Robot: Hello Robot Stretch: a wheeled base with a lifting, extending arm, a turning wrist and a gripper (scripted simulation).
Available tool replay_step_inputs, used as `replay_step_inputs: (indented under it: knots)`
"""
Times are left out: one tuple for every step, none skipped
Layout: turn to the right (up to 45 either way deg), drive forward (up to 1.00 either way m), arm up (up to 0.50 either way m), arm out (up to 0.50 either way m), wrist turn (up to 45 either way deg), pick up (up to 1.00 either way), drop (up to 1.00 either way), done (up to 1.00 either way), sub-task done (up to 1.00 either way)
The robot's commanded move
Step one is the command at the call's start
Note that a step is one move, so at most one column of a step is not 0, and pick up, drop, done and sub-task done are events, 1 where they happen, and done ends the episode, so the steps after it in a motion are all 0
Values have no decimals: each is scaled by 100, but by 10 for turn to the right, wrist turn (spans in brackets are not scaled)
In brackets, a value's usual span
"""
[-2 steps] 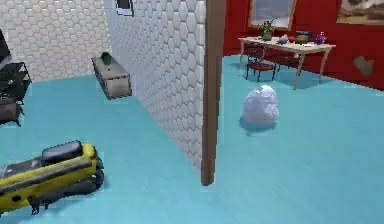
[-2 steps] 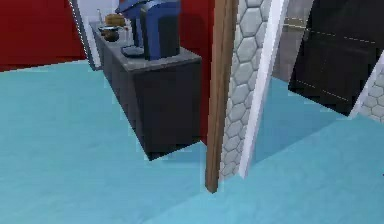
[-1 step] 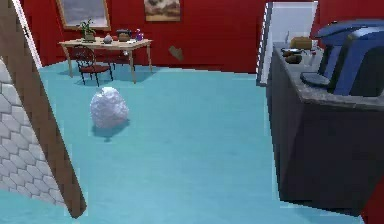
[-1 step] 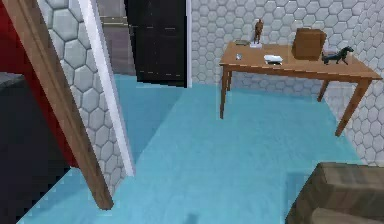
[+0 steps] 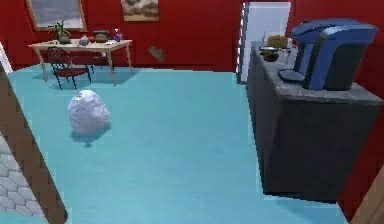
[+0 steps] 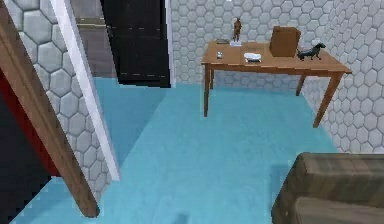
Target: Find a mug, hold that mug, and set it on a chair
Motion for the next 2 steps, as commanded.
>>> replay_step_inputs:
  knots:
    - [30, 0, 0, 0, 0, 0, 0, 0, 0]
    - [0, 20, 0, 0, 0, 0, 0, 0, 0]
